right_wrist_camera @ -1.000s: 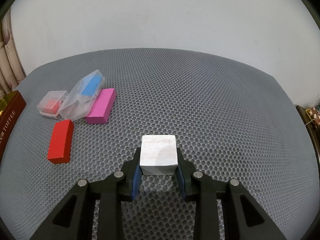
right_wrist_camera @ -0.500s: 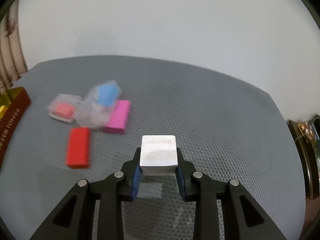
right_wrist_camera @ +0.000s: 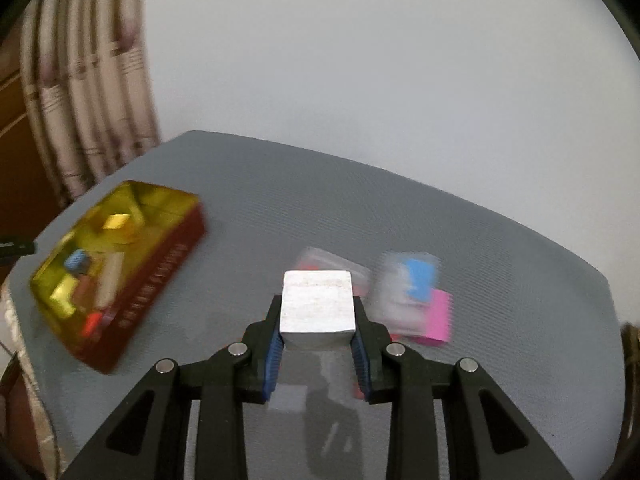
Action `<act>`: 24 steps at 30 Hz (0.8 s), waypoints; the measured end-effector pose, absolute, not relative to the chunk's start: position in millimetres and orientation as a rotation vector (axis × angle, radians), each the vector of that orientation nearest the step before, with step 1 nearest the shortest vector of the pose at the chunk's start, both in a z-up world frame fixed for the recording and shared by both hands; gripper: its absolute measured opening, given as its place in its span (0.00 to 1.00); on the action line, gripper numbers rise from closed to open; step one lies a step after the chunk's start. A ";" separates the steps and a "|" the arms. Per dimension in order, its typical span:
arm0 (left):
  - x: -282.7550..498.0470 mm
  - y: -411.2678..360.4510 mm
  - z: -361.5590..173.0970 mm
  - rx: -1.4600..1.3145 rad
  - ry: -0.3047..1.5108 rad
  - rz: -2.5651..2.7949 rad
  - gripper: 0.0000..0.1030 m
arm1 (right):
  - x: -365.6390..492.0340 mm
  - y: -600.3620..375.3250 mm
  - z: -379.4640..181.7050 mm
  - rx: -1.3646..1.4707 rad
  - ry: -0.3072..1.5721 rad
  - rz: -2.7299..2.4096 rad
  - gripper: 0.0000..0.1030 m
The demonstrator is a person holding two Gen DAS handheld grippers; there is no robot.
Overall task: Organize rigid objects
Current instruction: 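Carry the silver cube with the right tool over the tray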
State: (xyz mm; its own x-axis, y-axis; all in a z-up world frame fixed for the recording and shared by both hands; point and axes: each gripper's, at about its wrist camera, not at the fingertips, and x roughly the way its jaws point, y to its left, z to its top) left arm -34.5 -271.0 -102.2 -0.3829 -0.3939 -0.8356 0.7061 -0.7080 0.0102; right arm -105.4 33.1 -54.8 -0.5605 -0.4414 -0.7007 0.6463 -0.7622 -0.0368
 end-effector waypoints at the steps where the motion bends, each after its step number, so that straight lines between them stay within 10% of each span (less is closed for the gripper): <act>1: -33.7 -272.2 -102.7 1.147 0.467 -2.112 0.68 | -95.5 27.8 -51.6 0.918 0.389 -2.278 0.29; 24: -13.1 -316.0 -98.6 1.041 0.503 -1.944 0.73 | -108.4 -200.6 -67.1 0.978 0.577 -1.994 0.29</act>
State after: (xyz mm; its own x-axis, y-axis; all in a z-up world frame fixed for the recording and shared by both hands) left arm -13.1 -316.0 -98.6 -0.2902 -0.4951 -0.8189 0.8302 -0.5559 0.0419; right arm -108.4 -200.6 -67.1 -0.3601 -0.4730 -0.8041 0.8294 -0.5569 -0.0438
